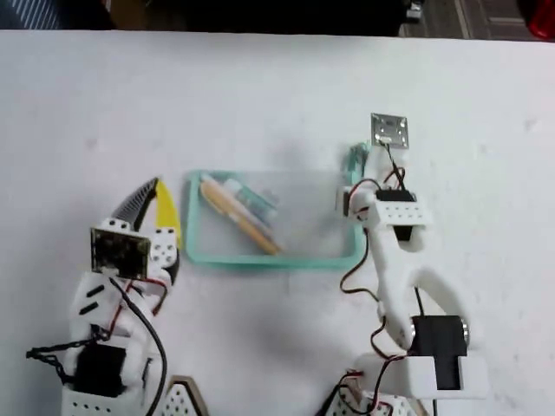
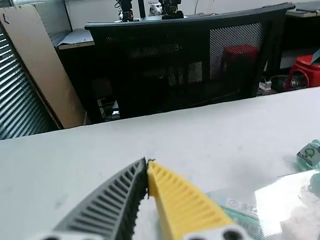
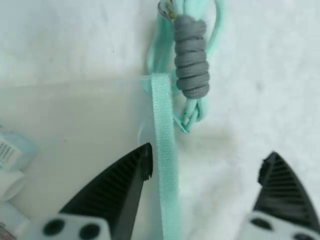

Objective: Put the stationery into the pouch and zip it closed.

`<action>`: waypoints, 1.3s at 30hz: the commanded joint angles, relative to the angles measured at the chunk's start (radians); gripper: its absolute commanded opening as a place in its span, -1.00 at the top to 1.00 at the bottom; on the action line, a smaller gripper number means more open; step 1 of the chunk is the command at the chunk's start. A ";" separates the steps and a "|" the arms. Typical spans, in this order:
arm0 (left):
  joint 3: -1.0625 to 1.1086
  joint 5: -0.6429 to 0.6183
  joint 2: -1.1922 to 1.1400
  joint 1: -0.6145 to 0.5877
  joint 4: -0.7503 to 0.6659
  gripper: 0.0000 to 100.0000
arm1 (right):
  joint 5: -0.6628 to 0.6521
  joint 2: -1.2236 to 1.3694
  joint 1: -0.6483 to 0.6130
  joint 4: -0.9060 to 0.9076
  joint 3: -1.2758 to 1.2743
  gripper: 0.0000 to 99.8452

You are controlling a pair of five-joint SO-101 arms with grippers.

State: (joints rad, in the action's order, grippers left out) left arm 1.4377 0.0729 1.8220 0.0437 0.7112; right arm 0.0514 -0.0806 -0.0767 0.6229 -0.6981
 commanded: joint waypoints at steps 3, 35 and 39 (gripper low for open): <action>-0.196 0.071 -0.019 0.001 0.117 0.95 | -0.002 -0.077 0.013 0.015 0.018 0.96; -0.864 0.157 -1.468 -0.231 0.278 0.95 | -0.055 -0.031 0.079 0.039 0.044 0.97; -0.911 0.155 -1.468 -0.239 0.299 0.95 | -0.063 -0.180 0.081 0.113 0.044 0.97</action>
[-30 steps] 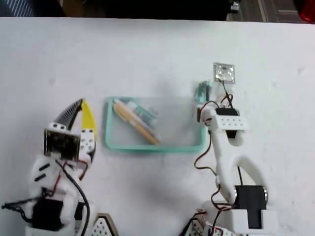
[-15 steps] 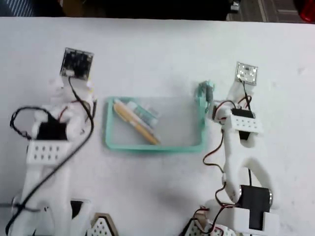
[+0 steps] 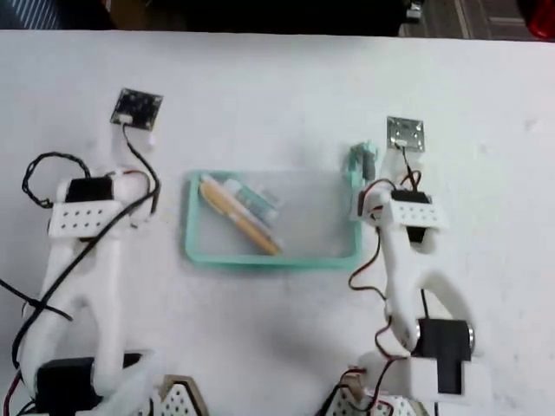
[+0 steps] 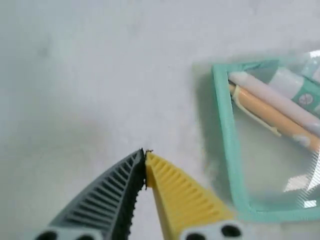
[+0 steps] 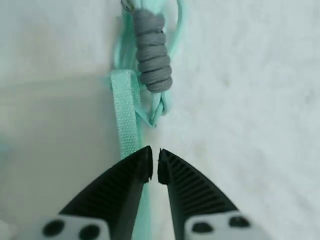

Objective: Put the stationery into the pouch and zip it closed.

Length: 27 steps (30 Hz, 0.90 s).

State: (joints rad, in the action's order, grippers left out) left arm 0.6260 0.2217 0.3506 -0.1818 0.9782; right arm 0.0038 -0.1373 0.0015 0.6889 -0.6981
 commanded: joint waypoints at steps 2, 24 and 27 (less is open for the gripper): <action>-0.146 0.005 0.004 -0.013 0.094 0.95 | -0.017 -0.219 0.002 0.097 0.044 0.97; -0.816 -0.146 0.004 -0.061 0.680 0.95 | -0.017 -1.052 -0.140 0.489 0.037 0.96; -0.879 -0.212 0.004 -0.058 0.735 0.95 | -0.017 -1.155 -0.151 0.489 0.037 0.96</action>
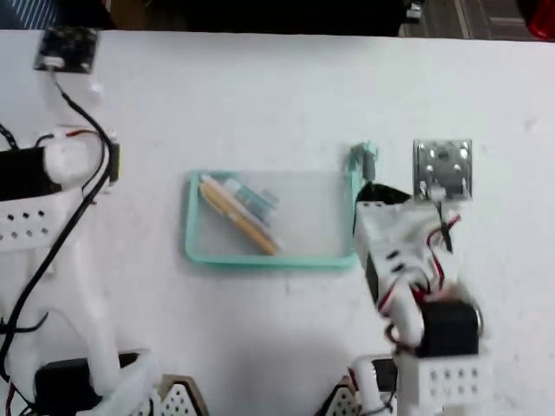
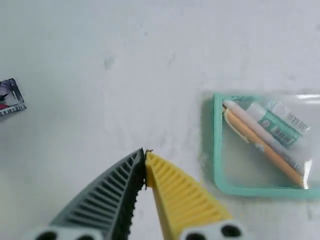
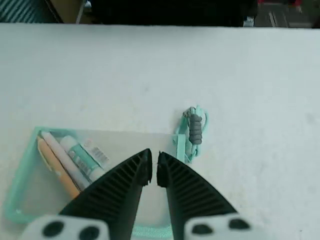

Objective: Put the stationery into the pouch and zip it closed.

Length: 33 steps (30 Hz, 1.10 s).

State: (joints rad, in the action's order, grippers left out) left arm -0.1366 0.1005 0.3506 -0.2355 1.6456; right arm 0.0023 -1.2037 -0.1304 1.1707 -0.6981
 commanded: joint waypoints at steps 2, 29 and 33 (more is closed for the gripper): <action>-0.141 -0.091 0.004 -0.002 0.084 0.95 | -0.015 -0.157 -0.019 0.007 0.037 0.96; 0.304 -0.091 0.964 -0.002 -0.155 0.95 | -0.009 -0.599 -0.019 0.007 -0.150 0.96; 0.551 -0.089 1.194 -0.002 -0.304 0.85 | -0.009 -0.599 -0.019 0.007 -0.152 0.96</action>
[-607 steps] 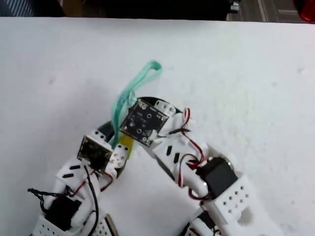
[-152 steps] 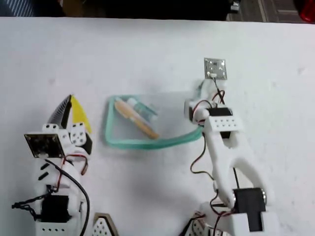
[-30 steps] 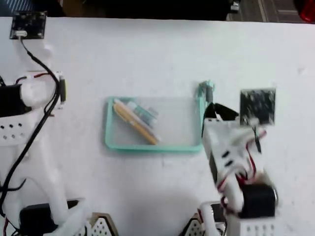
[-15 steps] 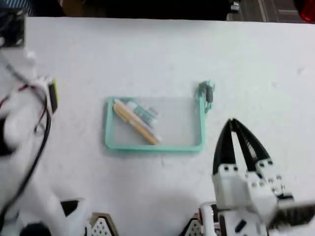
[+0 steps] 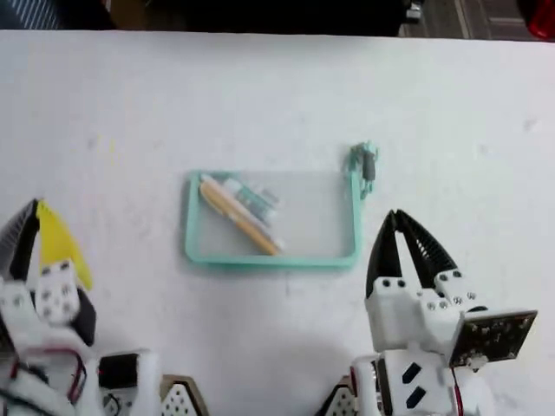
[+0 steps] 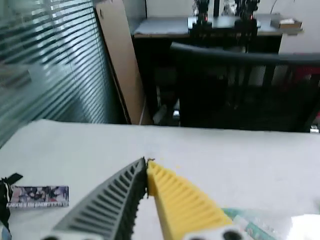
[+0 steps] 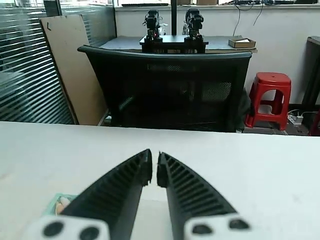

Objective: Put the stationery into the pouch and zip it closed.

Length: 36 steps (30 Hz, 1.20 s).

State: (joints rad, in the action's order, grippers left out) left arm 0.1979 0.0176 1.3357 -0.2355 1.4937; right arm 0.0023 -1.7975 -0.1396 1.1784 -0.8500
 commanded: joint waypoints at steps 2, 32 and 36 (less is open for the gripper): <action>0.344 -0.006 0.334 -0.002 -0.232 0.73 | -0.009 -0.005 -0.010 -0.001 0.000 0.96; 1.143 0.058 0.487 -0.002 -0.408 0.63 | -0.006 -0.005 -0.002 -0.016 -0.437 0.96; 1.349 0.150 0.487 -0.002 -0.545 0.63 | -0.008 -0.005 -0.002 -0.113 -0.624 0.96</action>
State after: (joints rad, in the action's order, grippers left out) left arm 1.3901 0.0836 1.8220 -0.2340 1.0840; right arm 0.0023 -1.7960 -0.1412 1.1385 -1.3794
